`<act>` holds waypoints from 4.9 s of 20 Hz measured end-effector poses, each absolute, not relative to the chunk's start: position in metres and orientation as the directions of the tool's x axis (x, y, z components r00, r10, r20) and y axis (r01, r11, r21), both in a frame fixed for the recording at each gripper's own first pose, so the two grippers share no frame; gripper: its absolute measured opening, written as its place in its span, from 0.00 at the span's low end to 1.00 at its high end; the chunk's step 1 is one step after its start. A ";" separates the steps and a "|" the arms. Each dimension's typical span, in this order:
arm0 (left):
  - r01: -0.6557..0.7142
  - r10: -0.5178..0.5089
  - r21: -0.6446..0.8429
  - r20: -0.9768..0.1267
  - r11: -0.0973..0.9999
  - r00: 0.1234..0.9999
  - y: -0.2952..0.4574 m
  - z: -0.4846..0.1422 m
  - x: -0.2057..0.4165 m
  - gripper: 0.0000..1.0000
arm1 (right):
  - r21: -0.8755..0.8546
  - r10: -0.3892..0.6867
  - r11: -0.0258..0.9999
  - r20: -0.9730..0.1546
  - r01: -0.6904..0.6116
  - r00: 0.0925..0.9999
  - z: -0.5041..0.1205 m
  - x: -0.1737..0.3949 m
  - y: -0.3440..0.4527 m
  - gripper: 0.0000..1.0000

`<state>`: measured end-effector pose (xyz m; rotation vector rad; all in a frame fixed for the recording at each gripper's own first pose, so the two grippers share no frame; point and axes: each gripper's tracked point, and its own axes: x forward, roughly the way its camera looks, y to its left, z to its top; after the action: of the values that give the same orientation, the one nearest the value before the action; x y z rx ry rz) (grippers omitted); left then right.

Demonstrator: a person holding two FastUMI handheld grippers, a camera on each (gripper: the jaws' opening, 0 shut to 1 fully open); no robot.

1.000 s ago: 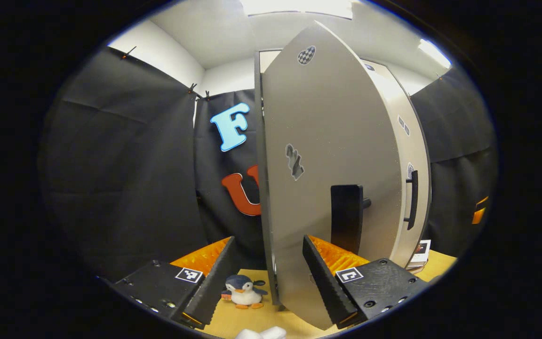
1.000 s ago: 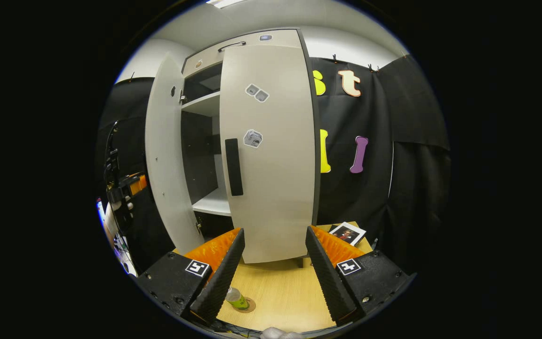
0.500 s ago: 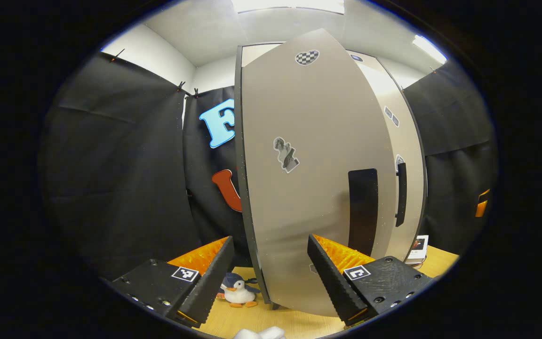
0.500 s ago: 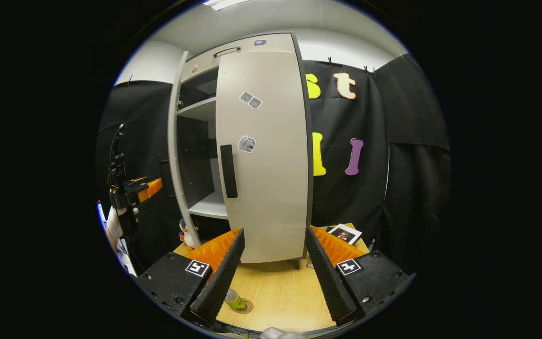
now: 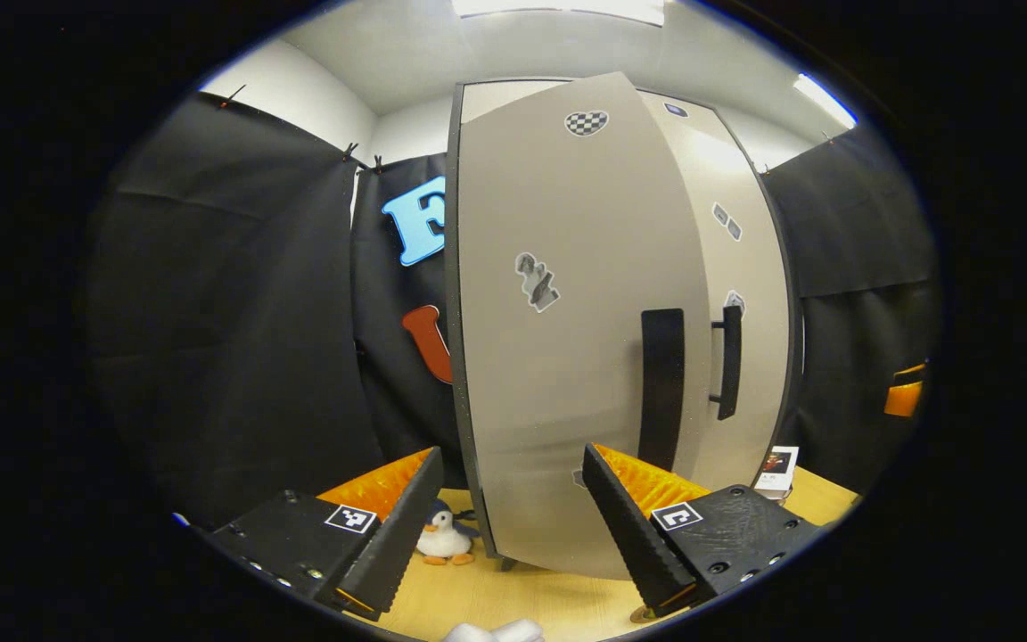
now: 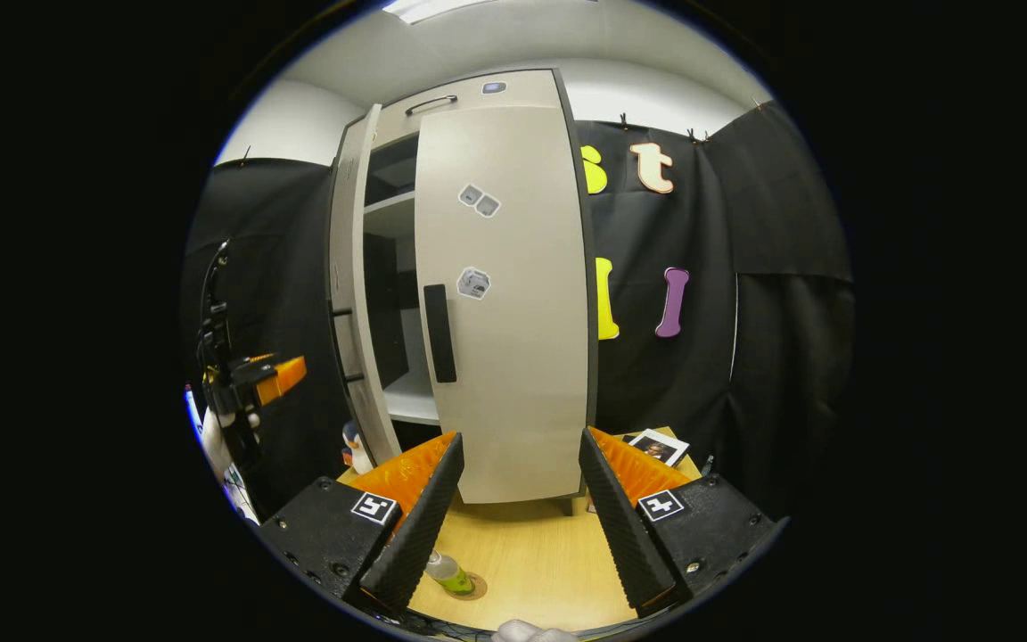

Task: Grasp the bottle in the cabinet with the left hand and place it on the coaster, then close the right door with the right hand and the left door with the left hand.

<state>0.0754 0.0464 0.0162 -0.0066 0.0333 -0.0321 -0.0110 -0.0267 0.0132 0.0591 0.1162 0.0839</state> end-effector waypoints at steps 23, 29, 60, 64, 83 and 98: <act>0.052 -0.056 -0.057 -0.071 0.997 0.996 0.015 -0.026 -0.021 0.96 | 0.002 0.070 0.998 -0.098 -0.070 0.993 -0.021 -0.020 0.014 0.81; 0.068 -0.074 -0.074 -0.081 0.995 0.994 0.011 -0.030 -0.018 0.96 | 0.004 0.038 0.999 -0.103 -0.038 0.994 -0.025 -0.023 0.011 0.81; 0.091 -0.094 -0.059 -0.067 0.994 0.993 -0.012 -0.024 0.000 0.96 | 0.013 -0.002 1.000 -0.087 0.004 0.996 -0.025 -0.019 -0.007 0.81; 0.105 -0.109 -0.054 -0.076 0.993 0.991 -0.016 -0.024 0.002 0.96 | 0.012 -0.010 1.000 -0.074 0.011 0.997 -0.022 -0.022 -0.005 0.81; 0.090 -0.091 -0.013 -0.086 0.996 0.992 -0.036 -0.023 -0.003 0.96 | 0.042 0.010 0.999 -0.077 -0.006 0.997 -0.035 -0.018 -0.023 0.81; 0.002 -0.002 0.004 -0.085 1.000 0.996 -0.093 0.000 -0.006 0.96 | 0.093 0.092 0.992 -0.072 -0.086 0.993 -0.018 -0.015 -0.092 0.81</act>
<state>-0.0064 -0.0933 -0.0004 0.0041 0.0850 -0.0019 -0.0152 -0.0919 -0.0185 0.0895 0.0761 0.0893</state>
